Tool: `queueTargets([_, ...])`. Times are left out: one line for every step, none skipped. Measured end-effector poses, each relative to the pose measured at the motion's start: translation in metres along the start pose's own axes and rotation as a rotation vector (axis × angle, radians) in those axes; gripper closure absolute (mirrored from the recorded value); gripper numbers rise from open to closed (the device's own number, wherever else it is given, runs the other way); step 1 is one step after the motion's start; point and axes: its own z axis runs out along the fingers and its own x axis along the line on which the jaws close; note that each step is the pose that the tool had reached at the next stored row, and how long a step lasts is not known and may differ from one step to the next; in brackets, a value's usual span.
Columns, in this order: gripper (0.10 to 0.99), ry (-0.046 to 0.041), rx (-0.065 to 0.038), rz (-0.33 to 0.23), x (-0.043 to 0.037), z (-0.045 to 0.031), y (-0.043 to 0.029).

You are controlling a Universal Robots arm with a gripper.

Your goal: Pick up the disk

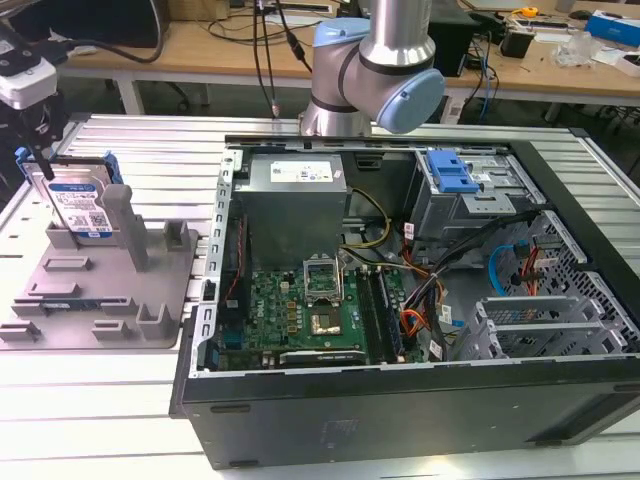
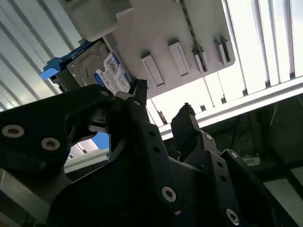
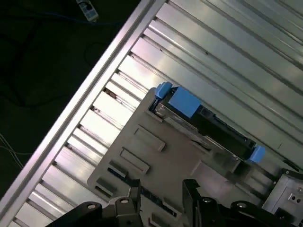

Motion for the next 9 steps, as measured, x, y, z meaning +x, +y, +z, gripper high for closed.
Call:
queueTargets([0.604, 0.0017, 0.0, -0.044, 0.0, 0.0001, 0.0])
queueTargets([0.592, 0.0036, 0.0, -0.095, 0.0, 0.0004, -0.0001])
queueTargets([0.529, 0.005, 0.0, -0.132, 0.0, 0.0007, -0.0001])
queueTargets([0.529, 0.0057, 0.0, -0.148, -0.0001, 0.0008, -0.0001])
queueTargets([0.529, 0.0062, 0.0, -0.161, -0.0001, 0.0009, -0.0001])
queueTargets([0.529, 0.0073, 0.0, -0.19, 0.0, 0.0011, -0.0001])
queueTargets([0.529, 0.008, 0.0, -0.217, 0.0, 0.0012, -0.0001])
queueTargets([0.529, 0.0084, 0.001, -0.236, -0.0001, 0.0013, -0.0001])
queueTargets([0.529, 0.0089, 0.001, -0.254, 0.0, 0.0014, -0.0001])
